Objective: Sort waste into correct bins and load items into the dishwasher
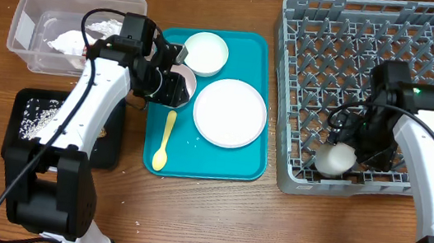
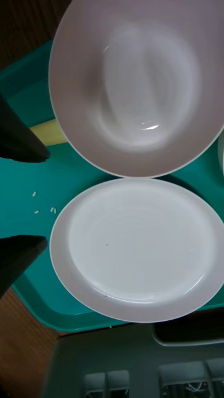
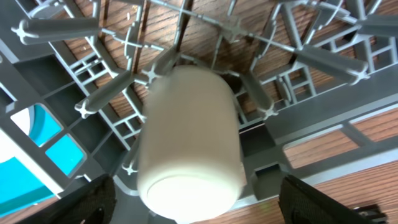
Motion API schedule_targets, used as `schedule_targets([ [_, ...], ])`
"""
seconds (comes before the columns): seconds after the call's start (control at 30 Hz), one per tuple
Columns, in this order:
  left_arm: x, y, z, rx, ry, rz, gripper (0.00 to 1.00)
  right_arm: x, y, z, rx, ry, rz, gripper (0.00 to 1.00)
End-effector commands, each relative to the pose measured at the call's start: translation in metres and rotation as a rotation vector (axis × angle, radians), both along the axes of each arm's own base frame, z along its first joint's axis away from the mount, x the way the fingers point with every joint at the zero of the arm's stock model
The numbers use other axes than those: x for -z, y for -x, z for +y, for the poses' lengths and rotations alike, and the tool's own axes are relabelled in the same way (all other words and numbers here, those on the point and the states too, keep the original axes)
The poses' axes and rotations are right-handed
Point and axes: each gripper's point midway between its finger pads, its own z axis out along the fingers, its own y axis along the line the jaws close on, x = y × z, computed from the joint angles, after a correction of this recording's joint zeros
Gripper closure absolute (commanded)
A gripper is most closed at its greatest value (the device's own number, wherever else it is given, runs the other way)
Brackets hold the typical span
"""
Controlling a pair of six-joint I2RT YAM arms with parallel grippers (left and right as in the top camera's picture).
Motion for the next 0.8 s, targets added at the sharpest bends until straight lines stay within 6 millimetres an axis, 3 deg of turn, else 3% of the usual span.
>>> schedule_targets([
  [0.0, -0.004, -0.003, -0.004, 0.012, -0.014, -0.021, 0.58, -0.005, -0.004, 0.001, -0.006, 0.007, -0.022, 0.13],
  [0.17, -0.004, -0.001, -0.013, 0.04, -0.014, -0.025, 0.58, -0.024, -0.015, 0.016, -0.062, -0.079, -0.092, 0.17],
  [0.37, -0.001, 0.006, -0.03, 0.104, -0.065, -0.04, 0.59, -0.078, -0.028, 0.034, -0.113, -0.126, -0.277, 0.19],
  [0.5, 0.001, 0.011, -0.042, 0.137, -0.097, -0.047, 0.59, -0.103, -0.028, 0.065, -0.201, -0.169, -0.385, 0.19],
  [0.77, 0.004, 0.013, -0.039, 0.076, -0.136, -0.018, 0.61, -0.116, -0.033, 0.112, -0.313, -0.215, -0.472, 0.12],
])
